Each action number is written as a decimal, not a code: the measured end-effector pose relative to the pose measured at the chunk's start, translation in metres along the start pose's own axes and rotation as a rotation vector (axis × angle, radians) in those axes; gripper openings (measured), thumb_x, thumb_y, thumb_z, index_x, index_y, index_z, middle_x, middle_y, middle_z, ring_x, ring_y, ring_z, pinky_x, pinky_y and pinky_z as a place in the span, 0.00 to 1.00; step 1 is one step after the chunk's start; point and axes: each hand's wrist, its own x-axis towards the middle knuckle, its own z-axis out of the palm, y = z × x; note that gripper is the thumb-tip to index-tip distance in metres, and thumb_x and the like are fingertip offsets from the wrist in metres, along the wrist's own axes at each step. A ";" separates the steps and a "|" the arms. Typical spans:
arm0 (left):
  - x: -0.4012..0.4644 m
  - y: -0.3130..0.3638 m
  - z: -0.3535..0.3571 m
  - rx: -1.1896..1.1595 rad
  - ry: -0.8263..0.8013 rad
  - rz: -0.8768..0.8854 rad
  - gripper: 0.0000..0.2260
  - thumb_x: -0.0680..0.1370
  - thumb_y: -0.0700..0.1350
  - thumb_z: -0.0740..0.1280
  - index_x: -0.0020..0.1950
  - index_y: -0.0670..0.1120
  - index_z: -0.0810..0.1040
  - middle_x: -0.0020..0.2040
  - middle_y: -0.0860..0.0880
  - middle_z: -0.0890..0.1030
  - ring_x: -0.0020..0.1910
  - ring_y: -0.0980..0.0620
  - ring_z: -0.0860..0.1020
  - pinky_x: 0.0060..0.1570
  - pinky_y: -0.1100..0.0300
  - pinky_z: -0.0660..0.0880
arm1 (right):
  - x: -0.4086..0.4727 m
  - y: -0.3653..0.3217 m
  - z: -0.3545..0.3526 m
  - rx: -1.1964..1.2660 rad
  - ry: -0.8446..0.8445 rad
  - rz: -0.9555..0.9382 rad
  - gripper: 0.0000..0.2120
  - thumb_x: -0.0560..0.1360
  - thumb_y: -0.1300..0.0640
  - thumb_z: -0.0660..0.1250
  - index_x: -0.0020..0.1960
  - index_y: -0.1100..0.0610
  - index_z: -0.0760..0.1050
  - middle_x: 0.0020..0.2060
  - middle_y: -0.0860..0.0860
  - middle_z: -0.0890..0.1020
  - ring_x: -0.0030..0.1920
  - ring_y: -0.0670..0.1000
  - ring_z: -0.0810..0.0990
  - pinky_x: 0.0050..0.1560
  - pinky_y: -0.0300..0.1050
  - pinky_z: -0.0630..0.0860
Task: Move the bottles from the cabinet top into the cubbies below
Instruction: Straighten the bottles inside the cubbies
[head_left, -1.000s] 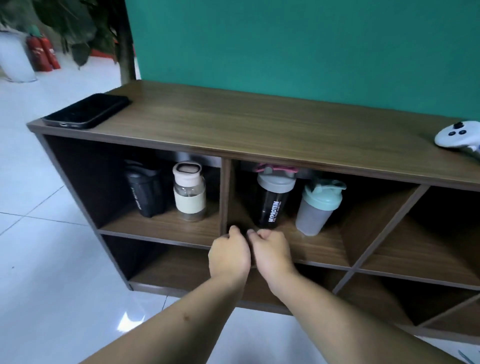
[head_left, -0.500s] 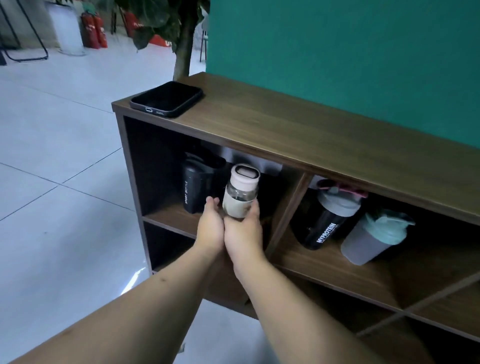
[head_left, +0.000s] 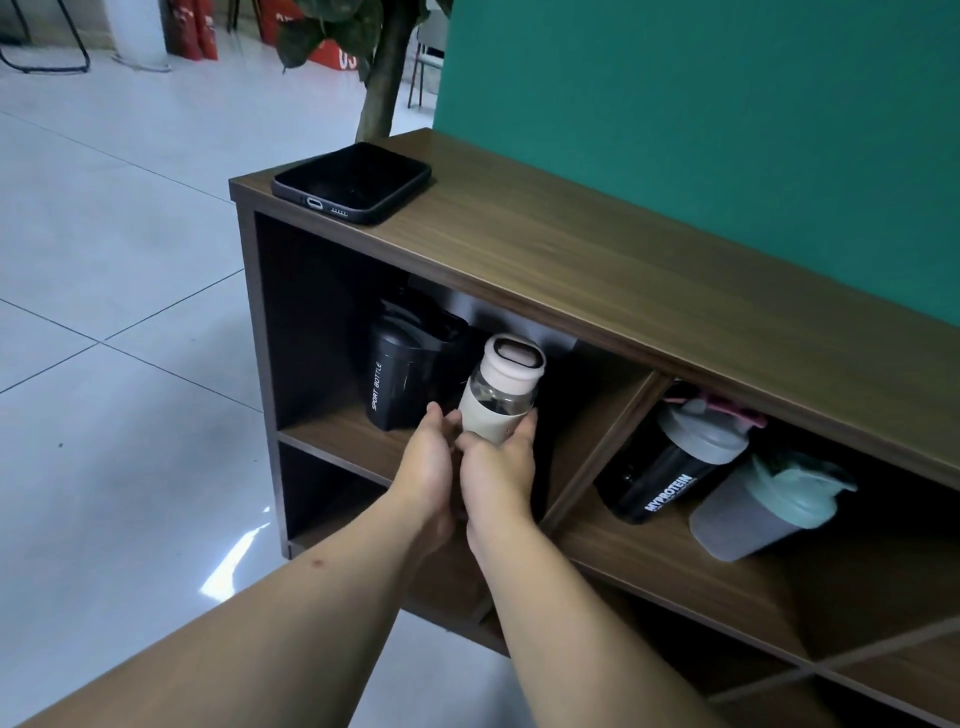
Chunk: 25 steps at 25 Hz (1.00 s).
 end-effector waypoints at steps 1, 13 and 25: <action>-0.003 0.000 0.001 0.005 -0.003 -0.012 0.24 0.86 0.60 0.50 0.58 0.49 0.81 0.46 0.44 0.90 0.54 0.41 0.84 0.60 0.47 0.75 | -0.002 0.000 0.001 -0.007 -0.006 -0.003 0.52 0.64 0.58 0.71 0.81 0.37 0.51 0.65 0.51 0.83 0.57 0.54 0.85 0.63 0.56 0.80; 0.010 0.039 -0.042 0.053 0.284 0.358 0.17 0.78 0.57 0.61 0.63 0.51 0.74 0.62 0.45 0.82 0.60 0.42 0.82 0.66 0.41 0.76 | -0.025 -0.010 0.057 0.055 -0.184 0.005 0.32 0.76 0.68 0.64 0.79 0.54 0.65 0.75 0.55 0.73 0.73 0.51 0.73 0.71 0.45 0.70; 0.011 0.065 -0.034 -0.154 0.032 0.161 0.23 0.88 0.56 0.51 0.44 0.48 0.78 0.25 0.51 0.85 0.42 0.50 0.80 0.44 0.57 0.76 | -0.006 -0.002 0.081 0.129 -0.213 -0.031 0.44 0.66 0.56 0.64 0.81 0.45 0.60 0.75 0.50 0.74 0.69 0.48 0.77 0.72 0.50 0.73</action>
